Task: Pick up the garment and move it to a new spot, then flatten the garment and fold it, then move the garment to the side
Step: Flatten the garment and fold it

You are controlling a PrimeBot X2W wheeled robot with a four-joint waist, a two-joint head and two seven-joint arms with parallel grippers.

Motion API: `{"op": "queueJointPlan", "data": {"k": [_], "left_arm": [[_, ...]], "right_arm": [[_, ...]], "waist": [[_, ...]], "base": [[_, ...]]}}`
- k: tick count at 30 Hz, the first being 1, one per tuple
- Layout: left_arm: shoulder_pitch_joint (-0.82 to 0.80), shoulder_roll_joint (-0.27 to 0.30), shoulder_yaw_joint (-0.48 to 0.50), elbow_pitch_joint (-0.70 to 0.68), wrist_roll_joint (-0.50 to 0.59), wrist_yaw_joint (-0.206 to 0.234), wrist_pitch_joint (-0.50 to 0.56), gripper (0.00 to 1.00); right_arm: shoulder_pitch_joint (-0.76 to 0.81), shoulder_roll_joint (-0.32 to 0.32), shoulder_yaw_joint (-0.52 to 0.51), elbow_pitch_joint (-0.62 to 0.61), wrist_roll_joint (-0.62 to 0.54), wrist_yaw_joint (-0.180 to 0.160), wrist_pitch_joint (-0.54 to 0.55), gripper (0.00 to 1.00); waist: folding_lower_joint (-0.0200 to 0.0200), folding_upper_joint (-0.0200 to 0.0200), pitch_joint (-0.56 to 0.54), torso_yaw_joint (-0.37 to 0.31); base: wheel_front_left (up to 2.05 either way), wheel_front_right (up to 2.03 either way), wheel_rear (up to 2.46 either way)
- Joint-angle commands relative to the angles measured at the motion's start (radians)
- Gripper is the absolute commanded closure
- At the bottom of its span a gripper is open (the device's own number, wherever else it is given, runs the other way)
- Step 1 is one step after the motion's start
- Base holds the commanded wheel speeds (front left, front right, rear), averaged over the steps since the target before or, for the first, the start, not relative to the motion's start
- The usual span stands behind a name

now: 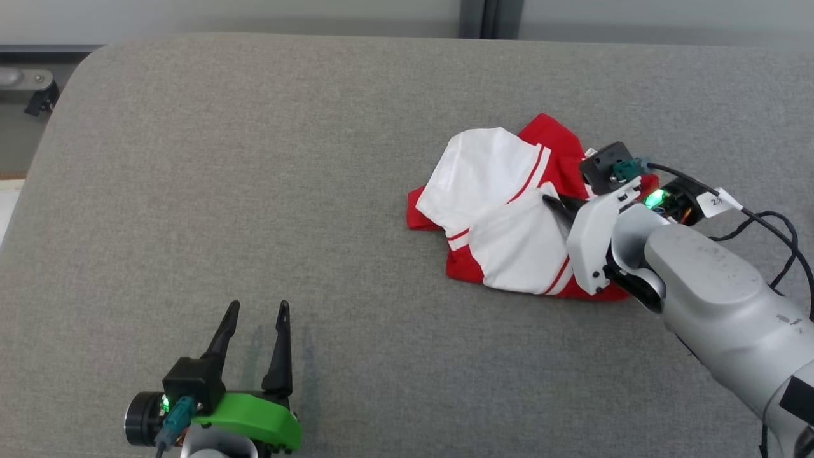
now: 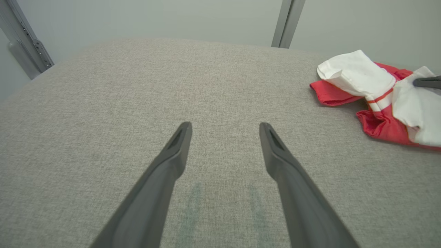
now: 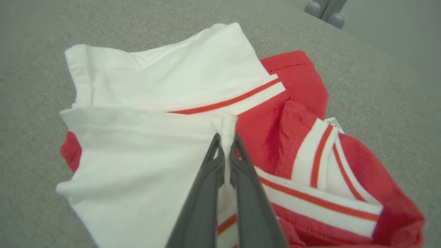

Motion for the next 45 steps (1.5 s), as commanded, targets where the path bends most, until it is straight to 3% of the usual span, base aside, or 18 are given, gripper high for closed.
{"op": "queueJointPlan", "data": {"k": [1, 6, 13, 19, 23, 30, 41, 42, 43, 44, 45], "left_arm": [[-0.018, 0.003, 0.004, 0.0, -0.004, -0.003, 0.0, 0.0], [-0.018, 0.003, 0.003, -0.003, -0.009, -0.001, 0.0, 0.0], [-0.022, 0.003, -0.016, -0.006, -0.018, 0.004, 0.0, 0.0], [-0.021, 0.003, -0.04, 0.002, -0.027, 0.009, 0.0, 0.0], [-0.017, 0.003, -0.045, -0.001, -0.034, 0.013, 0.0, 0.0], [-0.003, 0.003, -0.025, -0.007, -0.031, 0.02, 0.0, 0.0], [-0.031, 0.003, -0.028, -0.016, -0.009, 0.009, 0.0, 0.0], [-0.031, 0.003, -0.028, -0.014, -0.003, 0.006, 0.0, 0.0], [-0.032, 0.003, -0.027, -0.013, -0.002, 0.005, 0.0, 0.0], [-0.034, 0.003, -0.026, -0.012, 0.001, 0.005, 0.0, 0.0], [-0.035, 0.003, -0.026, -0.011, 0.003, 0.003, 0.0, 0.0]], "right_arm": [[-0.024, -0.001, 0.011, -0.002, 0.009, -0.002, -0.026, 1.0], [-0.095, 0.036, 0.059, -0.052, 0.009, -0.002, -0.119, 1.0], [-0.327, 0.172, 0.101, -0.145, 0.005, -0.002, -0.256, 1.0], [-0.536, 0.242, 0.0, -0.094, -0.031, -0.002, -0.317, 1.0], [-0.609, 0.253, -0.173, -0.074, -0.1, -0.002, -0.321, 1.0], [-0.491, 0.201, -0.458, -0.039, -0.267, -0.002, -0.321, 1.0], [-0.07, 0.035, -0.666, 0.092, -0.394, -0.001, -0.322, 1.0], [-0.031, 0.028, -0.691, 0.1, -0.403, -0.001, -0.322, 0.96], [-0.003, 0.025, -0.716, 0.105, -0.409, -0.002, -0.322, 0.8], [0.024, 0.022, -0.744, 0.105, -0.42, -0.002, -0.322, 0.53], [0.046, 0.022, -0.763, 0.106, -0.431, -0.002, -0.322, 0.0]], "waist": [[0.0, -0.0001, 0.0, 0.0], [0.0, -0.0001, -0.004, 0.001], [0.0, -0.0001, -0.025, 0.027], [0.0, -0.0001, -0.039, 0.073], [0.0, -0.0001, -0.035, 0.086], [0.0, -0.0001, -0.028, 0.052], [0.0, -0.0001, -0.018, -0.007], [0.0, -0.0001, -0.018, -0.011], [0.0, -0.0001, -0.018, -0.014], [0.0, -0.0001, -0.019, -0.017], [0.0, -0.0001, -0.02, -0.019]], "base": [[0.0, 0.0, 0.0], [0.0, 0.0, 0.0], [0.0, 0.0, 0.0], [0.0, 0.0, 0.0], [0.0, 0.0, 0.0], [0.0, 0.0, 0.0], [0.0, 0.0, 0.0], [0.0, 0.0, 0.0], [0.0, 0.0, 0.0], [0.0, 0.0, 0.0], [0.0, 0.0, 0.0]]}}
